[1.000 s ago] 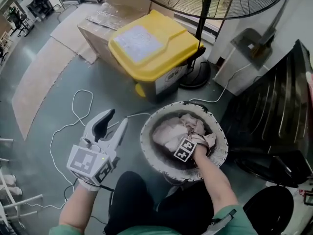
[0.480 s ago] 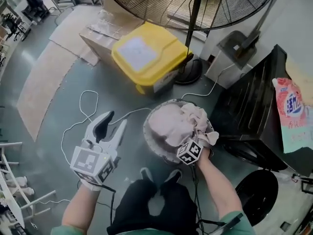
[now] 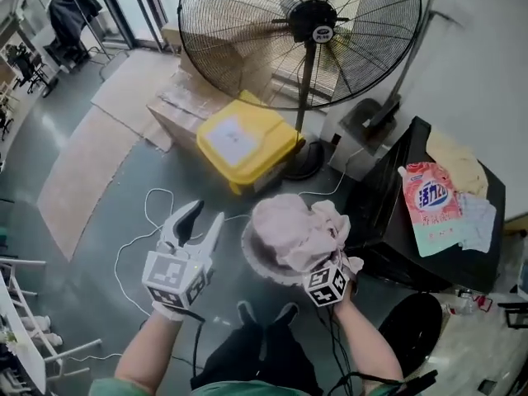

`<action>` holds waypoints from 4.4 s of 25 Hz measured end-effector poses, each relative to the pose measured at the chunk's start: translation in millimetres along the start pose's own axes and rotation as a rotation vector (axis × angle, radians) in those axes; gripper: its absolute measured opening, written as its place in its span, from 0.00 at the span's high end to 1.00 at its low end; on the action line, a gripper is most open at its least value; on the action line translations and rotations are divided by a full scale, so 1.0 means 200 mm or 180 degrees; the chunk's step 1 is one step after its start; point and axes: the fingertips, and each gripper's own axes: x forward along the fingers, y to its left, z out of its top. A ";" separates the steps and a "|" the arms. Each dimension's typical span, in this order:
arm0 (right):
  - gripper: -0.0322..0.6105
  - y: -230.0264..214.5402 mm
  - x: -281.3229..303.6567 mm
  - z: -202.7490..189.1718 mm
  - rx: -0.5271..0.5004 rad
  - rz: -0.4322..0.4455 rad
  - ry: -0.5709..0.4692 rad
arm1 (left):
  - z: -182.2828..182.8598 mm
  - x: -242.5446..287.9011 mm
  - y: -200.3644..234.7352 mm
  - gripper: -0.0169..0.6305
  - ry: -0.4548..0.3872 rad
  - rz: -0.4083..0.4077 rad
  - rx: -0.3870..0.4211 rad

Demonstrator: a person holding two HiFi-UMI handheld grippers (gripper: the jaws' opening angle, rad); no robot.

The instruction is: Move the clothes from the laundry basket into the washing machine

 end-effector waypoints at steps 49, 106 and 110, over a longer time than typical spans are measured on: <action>0.80 0.05 -2.40 -0.88 0.2857 -0.2776 -0.0460 | 0.48 -0.26 -1.25 0.71 -0.0471 -0.2156 0.0458; 0.80 -0.78 -0.51 -2.70 0.2801 -0.1923 -0.0934 | -1.29 1.00 -2.26 0.71 -0.0222 -0.1571 0.0287; 0.80 -0.85 -0.32 -2.79 0.2768 -0.1981 -0.1022 | -1.50 1.08 -2.20 0.71 -0.0297 -0.1512 0.0285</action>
